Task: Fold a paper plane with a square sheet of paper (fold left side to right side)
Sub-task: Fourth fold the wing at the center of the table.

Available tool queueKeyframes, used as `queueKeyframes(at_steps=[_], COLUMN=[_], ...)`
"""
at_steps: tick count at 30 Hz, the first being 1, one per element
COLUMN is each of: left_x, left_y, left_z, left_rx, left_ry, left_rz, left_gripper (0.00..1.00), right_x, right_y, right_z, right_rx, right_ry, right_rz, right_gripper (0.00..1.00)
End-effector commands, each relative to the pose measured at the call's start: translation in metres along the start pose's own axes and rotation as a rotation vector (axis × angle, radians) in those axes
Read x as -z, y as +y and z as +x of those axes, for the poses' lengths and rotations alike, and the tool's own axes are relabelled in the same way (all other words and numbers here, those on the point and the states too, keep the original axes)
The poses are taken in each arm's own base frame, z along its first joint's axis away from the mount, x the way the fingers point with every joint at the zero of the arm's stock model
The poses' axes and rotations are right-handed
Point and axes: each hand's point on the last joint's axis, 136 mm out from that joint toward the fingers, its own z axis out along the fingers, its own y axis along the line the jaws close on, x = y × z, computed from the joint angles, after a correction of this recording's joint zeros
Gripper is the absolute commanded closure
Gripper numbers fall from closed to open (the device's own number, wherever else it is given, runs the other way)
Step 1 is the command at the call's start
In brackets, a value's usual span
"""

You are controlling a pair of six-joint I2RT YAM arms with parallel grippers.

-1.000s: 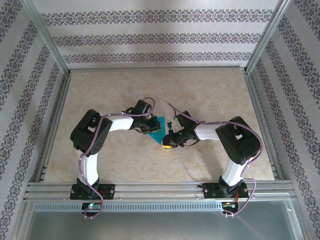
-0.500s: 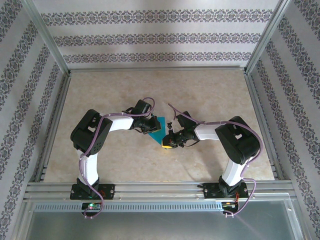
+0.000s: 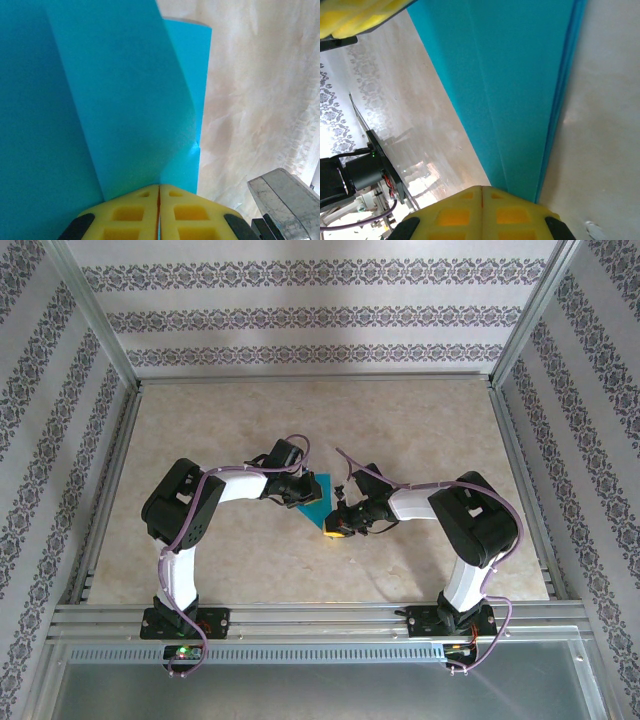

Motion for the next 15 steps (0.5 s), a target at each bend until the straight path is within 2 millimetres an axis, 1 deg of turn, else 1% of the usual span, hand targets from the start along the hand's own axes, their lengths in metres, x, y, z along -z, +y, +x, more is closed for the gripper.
queueKeyframes(at_steps=[1,15], left_x=[-0.012,-0.013], left_y=[0.042,0.049], left_z=[0.017,0.019], left_rx=[0.045,0.053], left_ry=[0.053,0.056], left_rz=[-0.139,-0.159], left_gripper=[0.91,0.90], right_x=[-0.006,-0.008], right_y=[-0.013,-0.028], right_z=[0.009,0.019], right_rx=[-0.013,-0.028], right_ry=[0.021,0.038], right_rz=[0.031,0.067], right_gripper=[1.00,1.00])
